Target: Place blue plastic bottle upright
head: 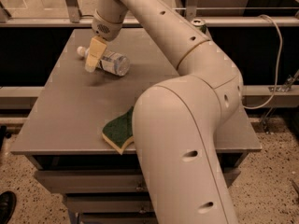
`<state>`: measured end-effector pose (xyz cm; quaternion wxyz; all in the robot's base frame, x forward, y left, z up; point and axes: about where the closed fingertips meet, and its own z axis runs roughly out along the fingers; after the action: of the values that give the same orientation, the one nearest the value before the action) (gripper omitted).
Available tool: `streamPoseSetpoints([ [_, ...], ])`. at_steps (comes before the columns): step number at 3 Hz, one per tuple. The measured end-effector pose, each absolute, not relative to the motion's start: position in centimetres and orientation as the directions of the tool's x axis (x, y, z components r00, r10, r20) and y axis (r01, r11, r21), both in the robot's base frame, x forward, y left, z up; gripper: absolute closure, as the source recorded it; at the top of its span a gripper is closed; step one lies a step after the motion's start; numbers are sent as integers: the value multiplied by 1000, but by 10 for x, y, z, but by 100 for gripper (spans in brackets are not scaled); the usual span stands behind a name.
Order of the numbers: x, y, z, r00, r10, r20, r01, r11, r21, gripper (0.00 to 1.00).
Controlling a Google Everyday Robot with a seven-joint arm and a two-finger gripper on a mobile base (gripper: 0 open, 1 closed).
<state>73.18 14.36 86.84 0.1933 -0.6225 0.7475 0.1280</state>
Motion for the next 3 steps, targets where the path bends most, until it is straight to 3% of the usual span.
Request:
streamPoseSetpoints([
  [2, 736, 165, 848, -239, -912, -333, -957, 278, -77, 0],
  [3, 744, 166, 843, -314, -919, -238, -928, 350, -128, 25],
])
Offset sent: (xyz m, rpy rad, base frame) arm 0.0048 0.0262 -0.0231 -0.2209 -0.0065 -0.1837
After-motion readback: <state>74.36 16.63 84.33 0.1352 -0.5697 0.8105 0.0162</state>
